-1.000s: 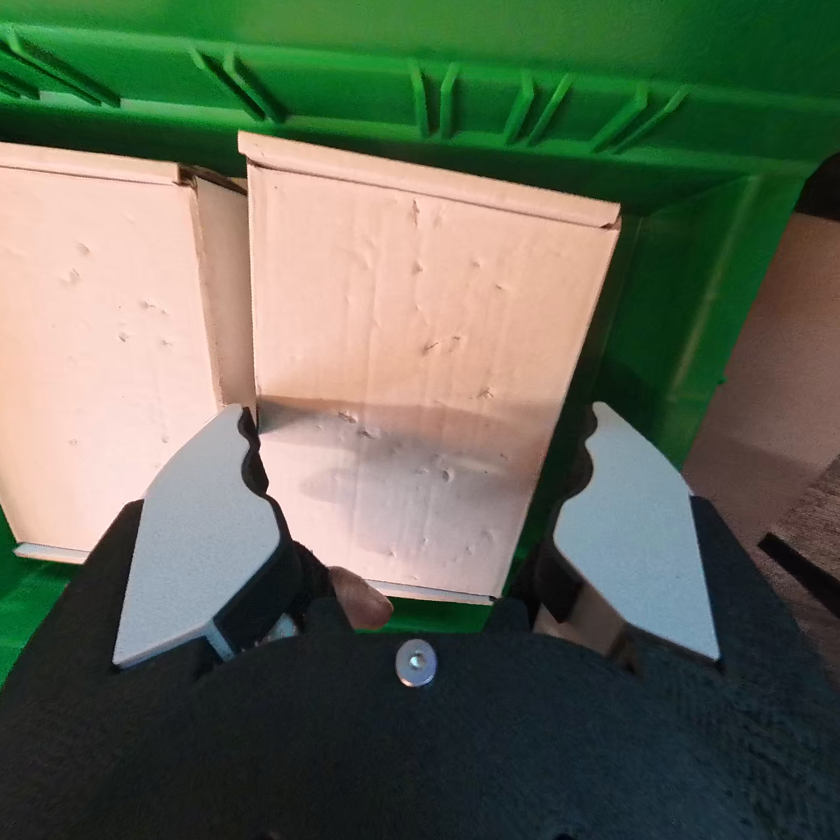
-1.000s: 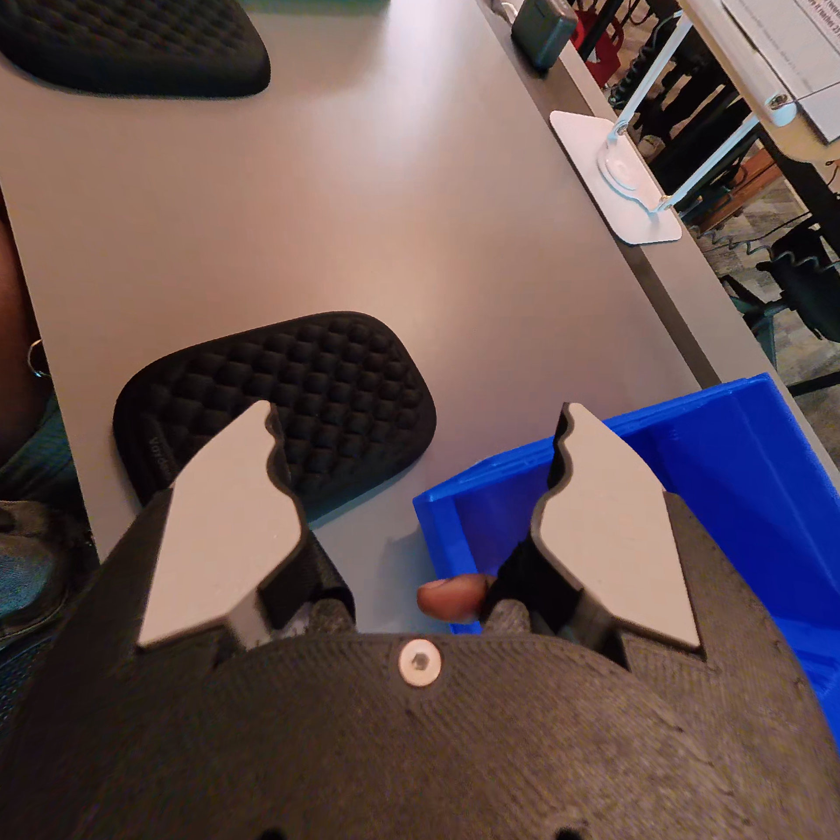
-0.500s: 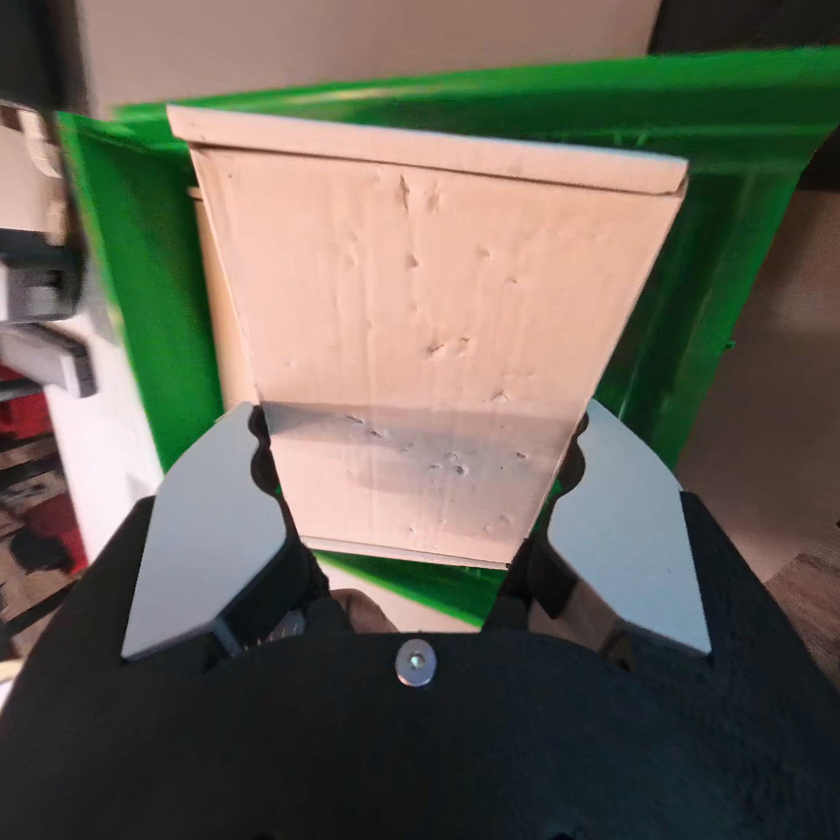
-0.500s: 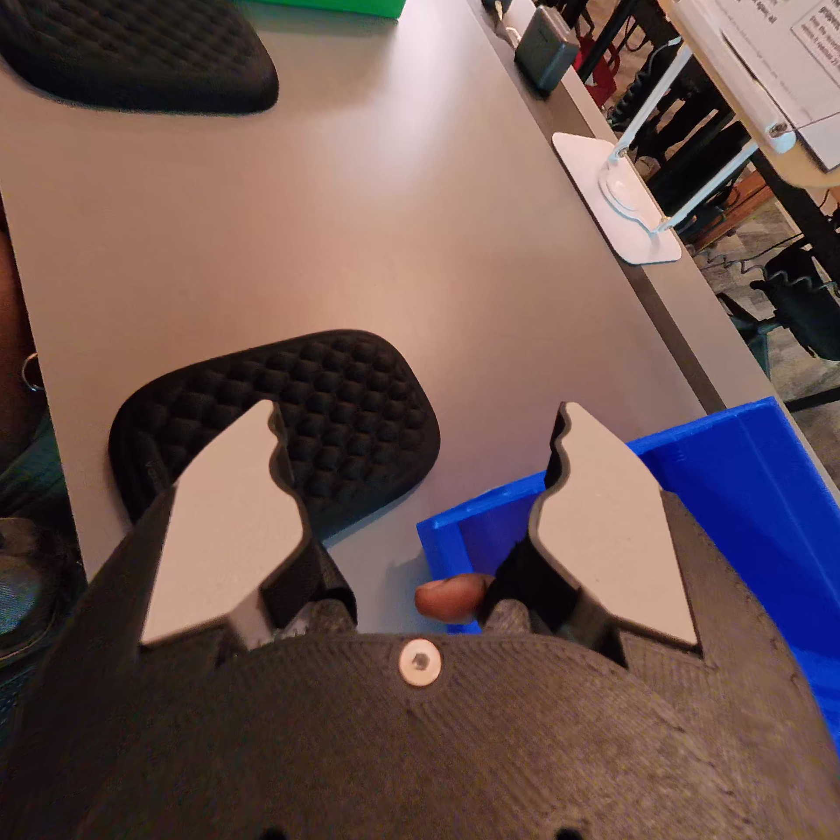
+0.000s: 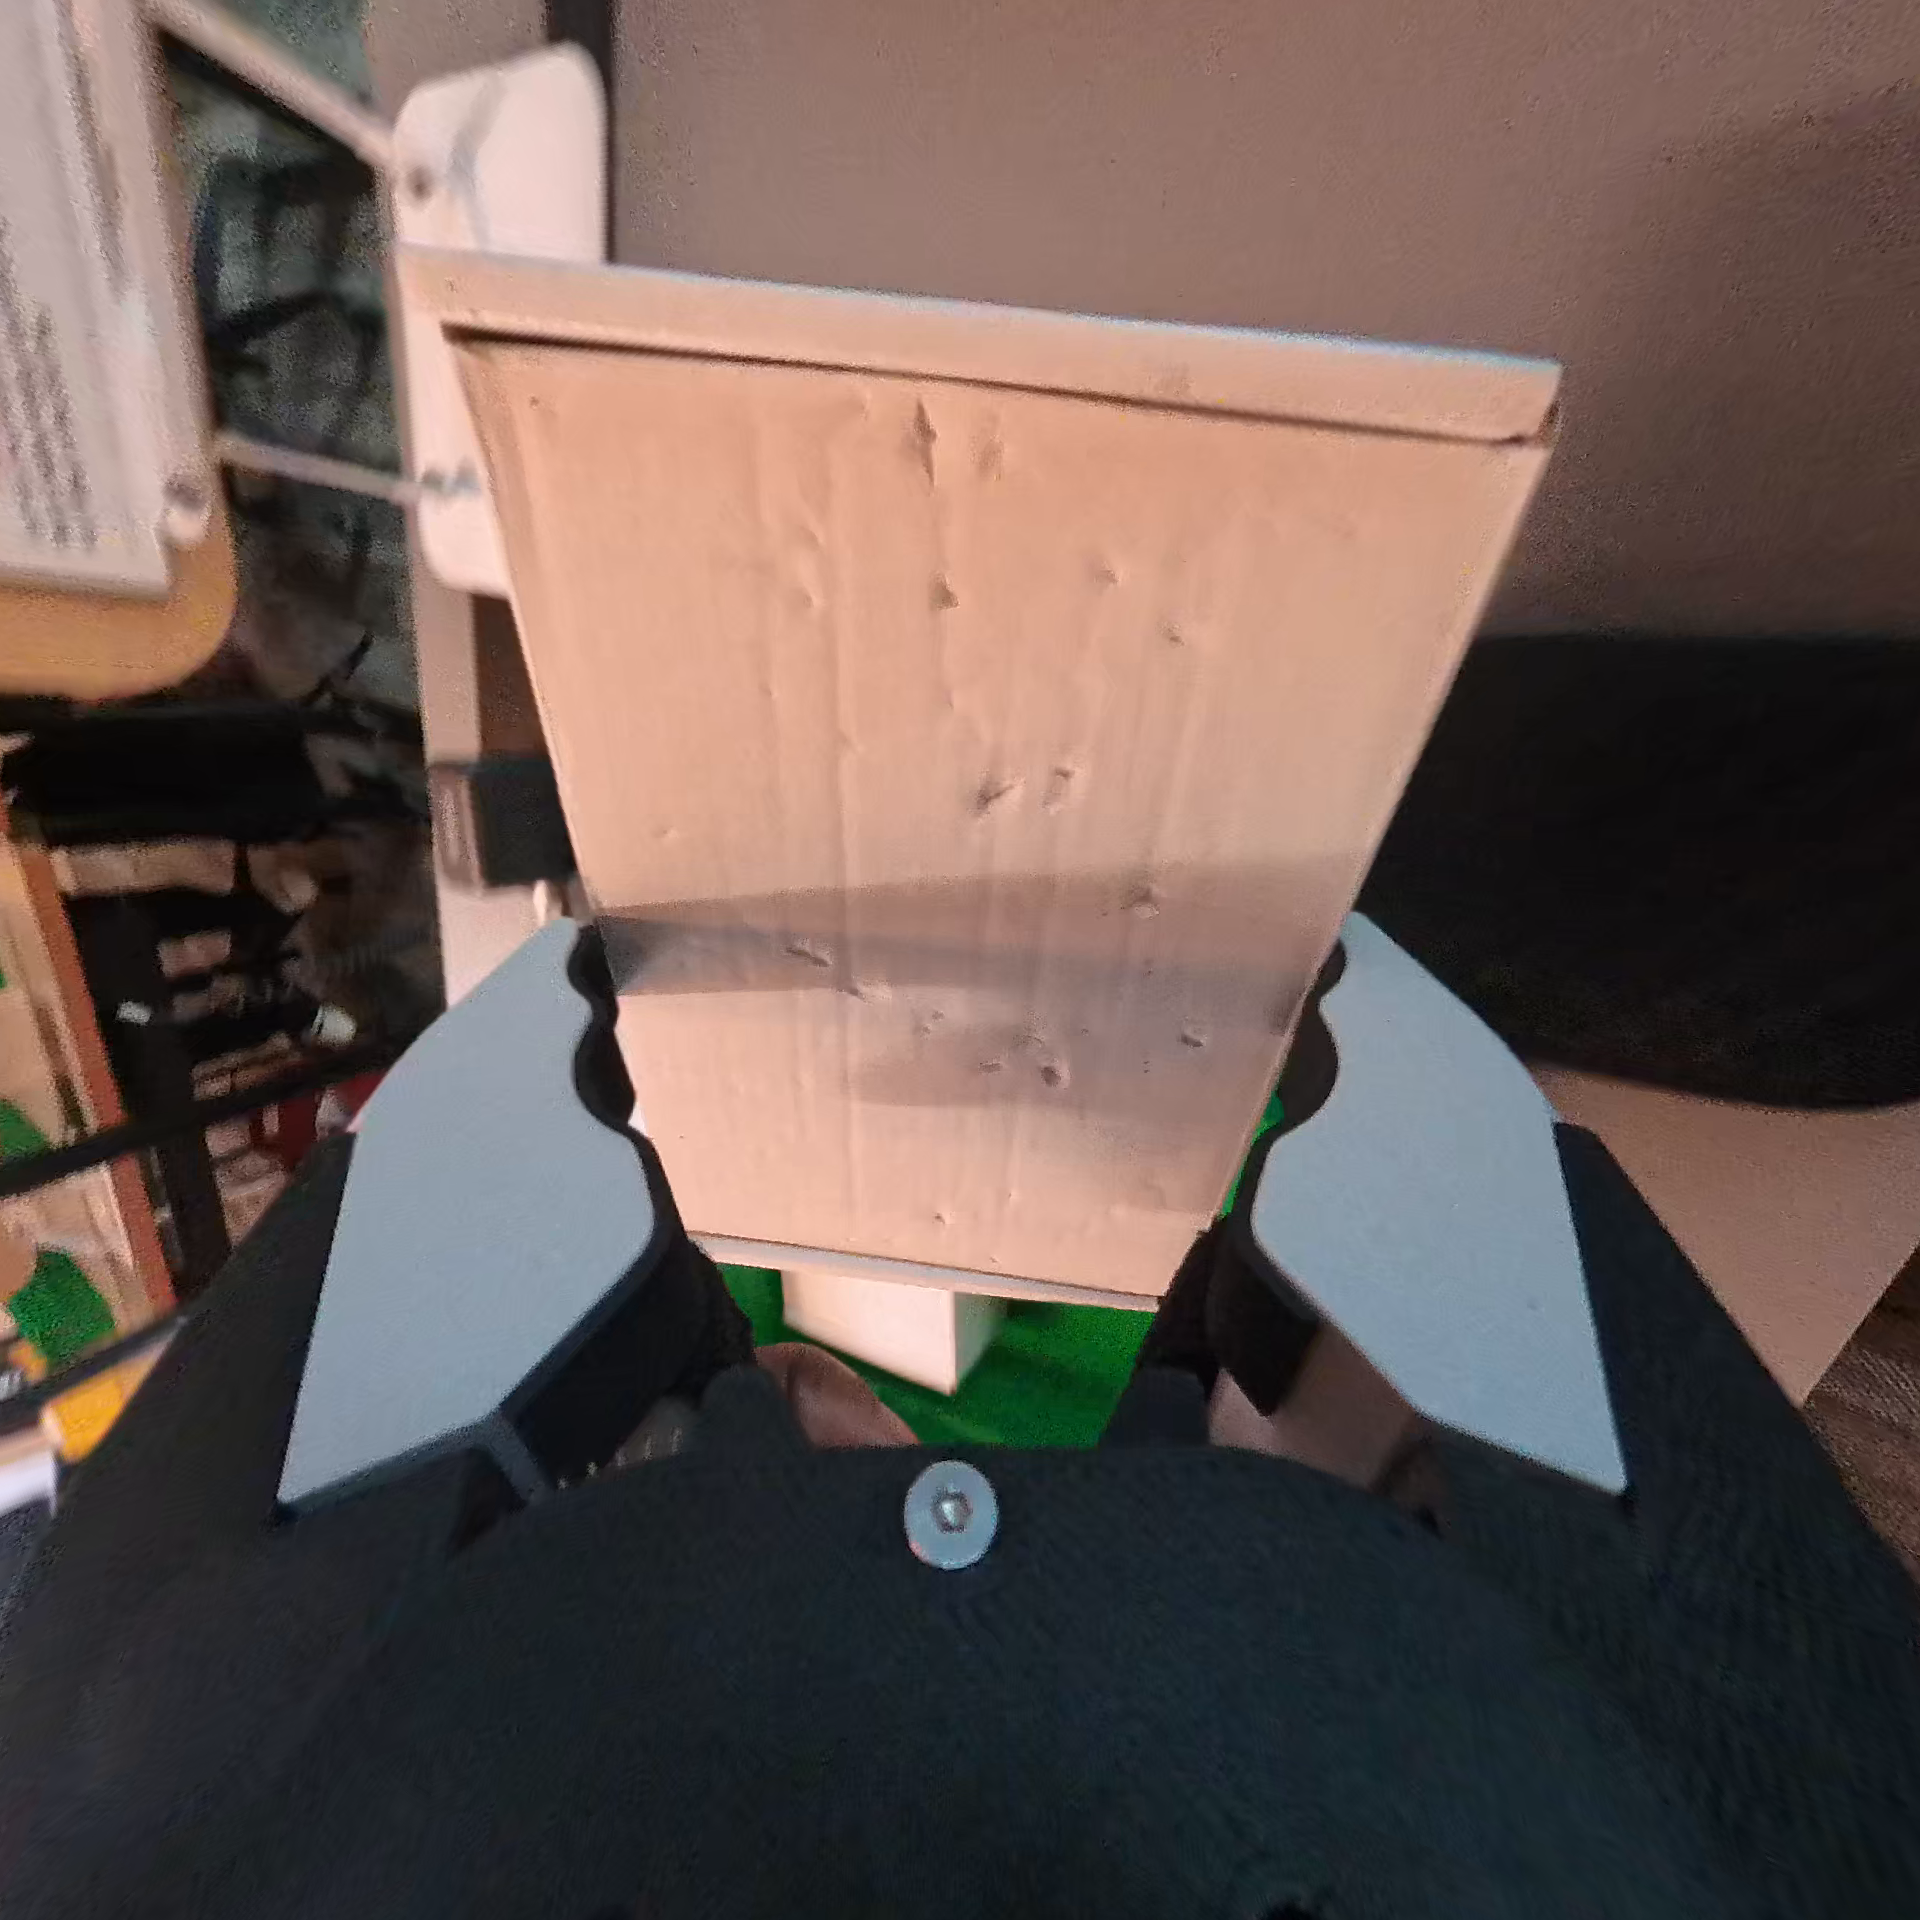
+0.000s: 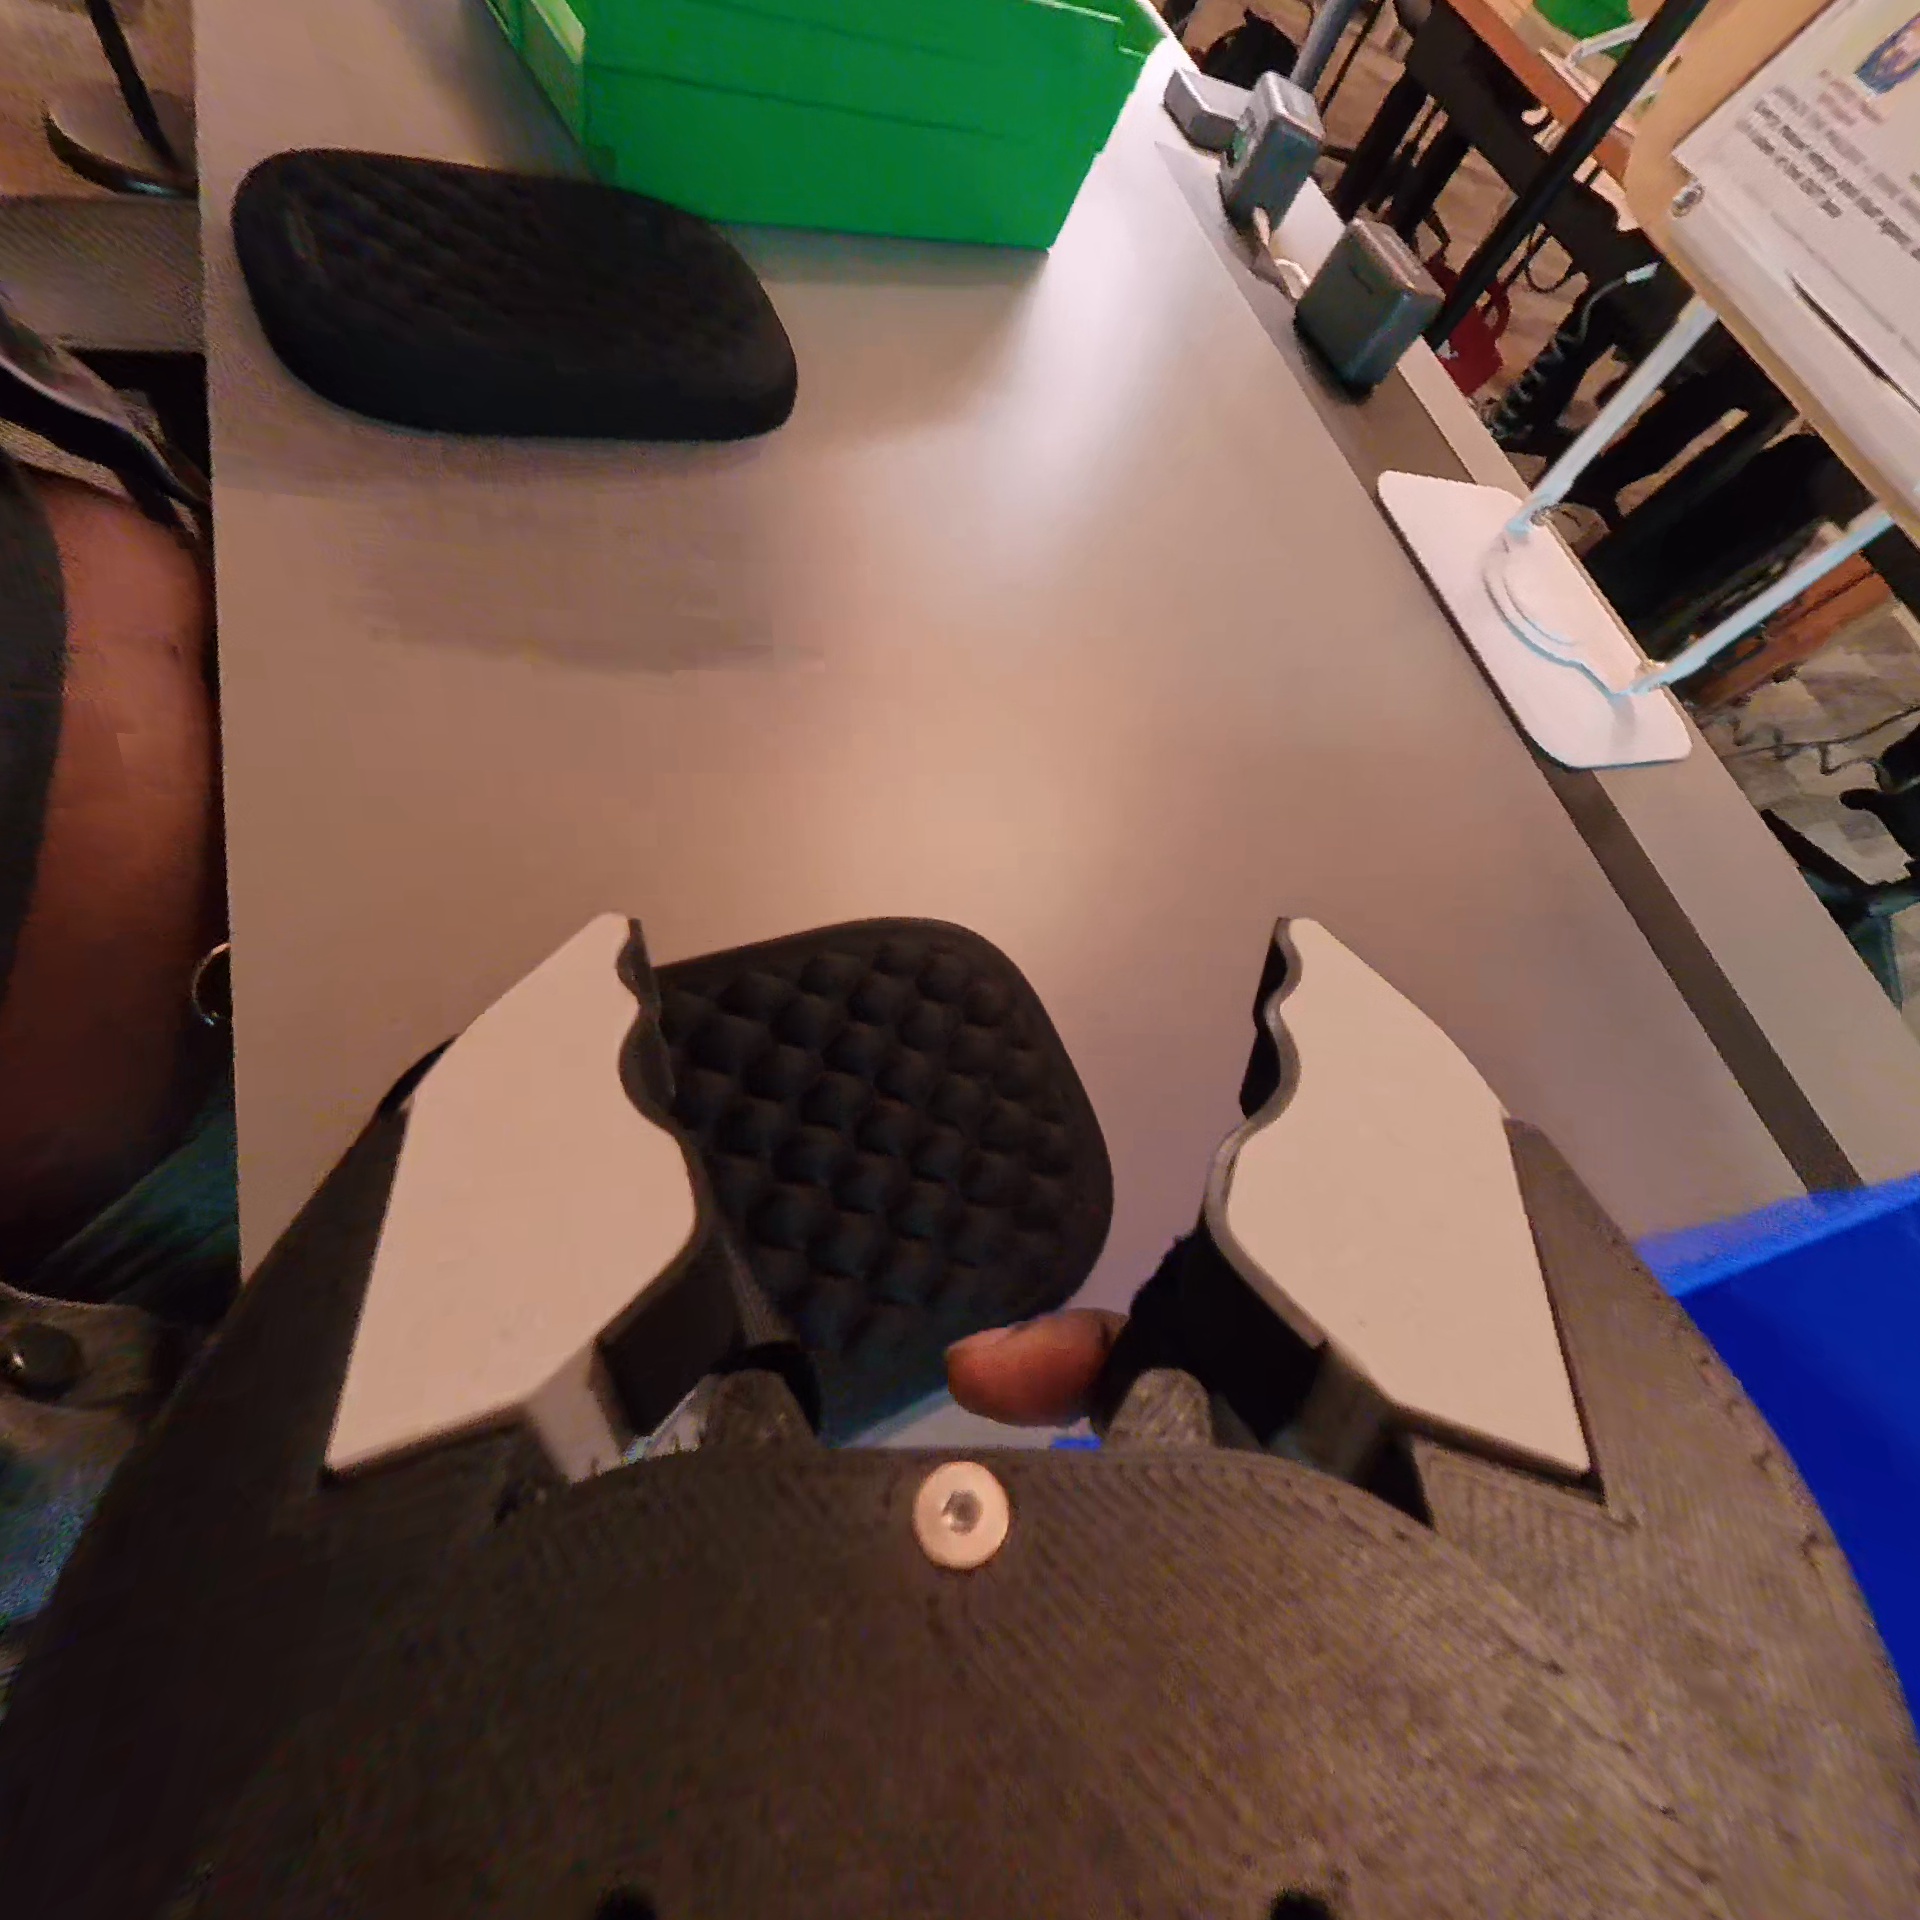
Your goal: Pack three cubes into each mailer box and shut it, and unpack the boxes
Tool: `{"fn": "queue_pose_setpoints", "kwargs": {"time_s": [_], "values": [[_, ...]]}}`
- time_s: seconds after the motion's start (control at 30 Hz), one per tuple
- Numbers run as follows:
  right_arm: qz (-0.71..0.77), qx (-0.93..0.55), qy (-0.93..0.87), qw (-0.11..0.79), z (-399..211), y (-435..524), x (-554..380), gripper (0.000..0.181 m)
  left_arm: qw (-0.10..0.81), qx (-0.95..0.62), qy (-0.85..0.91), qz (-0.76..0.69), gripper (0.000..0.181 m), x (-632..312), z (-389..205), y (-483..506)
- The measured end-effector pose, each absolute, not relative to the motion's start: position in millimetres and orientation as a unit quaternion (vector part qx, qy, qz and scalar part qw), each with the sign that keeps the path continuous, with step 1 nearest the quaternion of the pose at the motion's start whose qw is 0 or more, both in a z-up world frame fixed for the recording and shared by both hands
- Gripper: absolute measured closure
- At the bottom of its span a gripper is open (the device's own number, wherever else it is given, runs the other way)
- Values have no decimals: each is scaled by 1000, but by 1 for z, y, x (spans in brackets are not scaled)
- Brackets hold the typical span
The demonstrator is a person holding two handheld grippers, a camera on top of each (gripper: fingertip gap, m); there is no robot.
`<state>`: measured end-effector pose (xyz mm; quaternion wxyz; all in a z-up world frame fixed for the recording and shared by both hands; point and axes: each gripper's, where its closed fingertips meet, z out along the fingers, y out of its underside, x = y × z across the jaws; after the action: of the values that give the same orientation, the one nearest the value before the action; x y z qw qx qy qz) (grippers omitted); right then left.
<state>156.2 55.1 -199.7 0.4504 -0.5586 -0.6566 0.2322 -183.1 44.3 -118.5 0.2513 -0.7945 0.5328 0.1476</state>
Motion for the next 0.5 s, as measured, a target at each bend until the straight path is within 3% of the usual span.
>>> {"fn": "queue_pose_setpoints", "kwargs": {"time_s": [0.27, 0.5], "values": [[273, -548, -657, 440, -213, 39, 134, 72, 193, -773, 594, 107, 57, -51, -192, 83], [289, -582, -635, 418, -230, 35, 120, 73, 126, -796, 587, 77, 59, -11, -263, 94]]}}
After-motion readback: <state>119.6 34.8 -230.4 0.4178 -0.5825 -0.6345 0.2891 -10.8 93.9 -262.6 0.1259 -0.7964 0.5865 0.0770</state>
